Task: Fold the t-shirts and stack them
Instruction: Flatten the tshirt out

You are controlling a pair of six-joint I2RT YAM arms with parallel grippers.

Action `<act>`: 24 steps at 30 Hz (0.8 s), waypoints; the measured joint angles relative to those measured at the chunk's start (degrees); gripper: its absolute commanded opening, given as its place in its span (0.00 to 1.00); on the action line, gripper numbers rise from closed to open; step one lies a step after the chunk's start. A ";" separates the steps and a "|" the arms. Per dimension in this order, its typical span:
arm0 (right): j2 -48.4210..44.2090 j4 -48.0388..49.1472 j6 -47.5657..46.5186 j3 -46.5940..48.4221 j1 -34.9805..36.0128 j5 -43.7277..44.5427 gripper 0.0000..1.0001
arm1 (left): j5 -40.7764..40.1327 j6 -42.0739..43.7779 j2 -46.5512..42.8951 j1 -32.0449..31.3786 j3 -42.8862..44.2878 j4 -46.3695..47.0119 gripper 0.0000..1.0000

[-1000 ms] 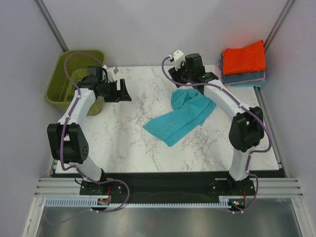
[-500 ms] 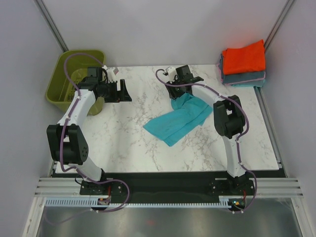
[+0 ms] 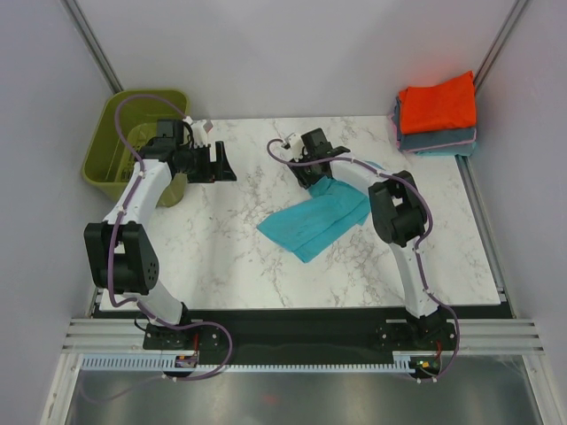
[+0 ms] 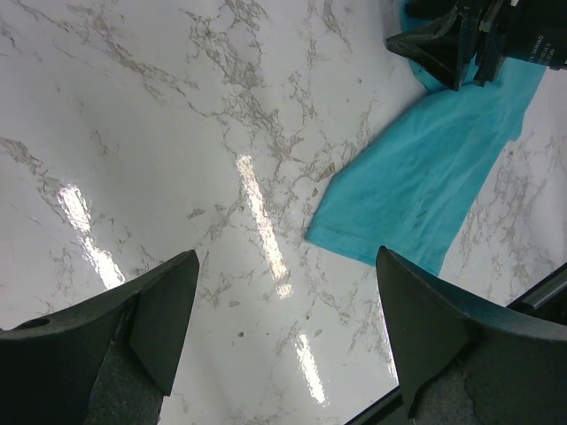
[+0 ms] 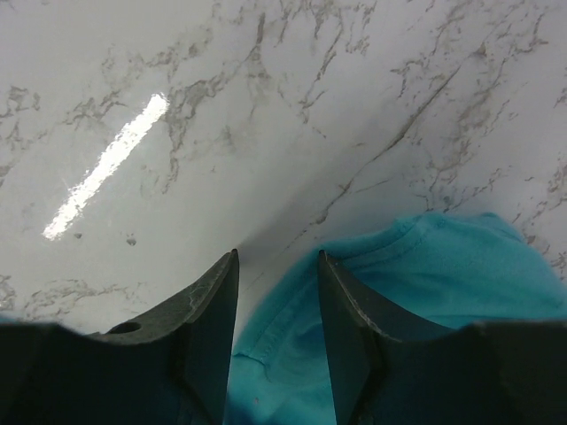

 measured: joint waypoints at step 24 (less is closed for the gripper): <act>0.59 -0.02 -3.19 0.74 0.85 10.45 0.00 | 0.04 -0.04 1.60 0.00 1.25 0.24 0.89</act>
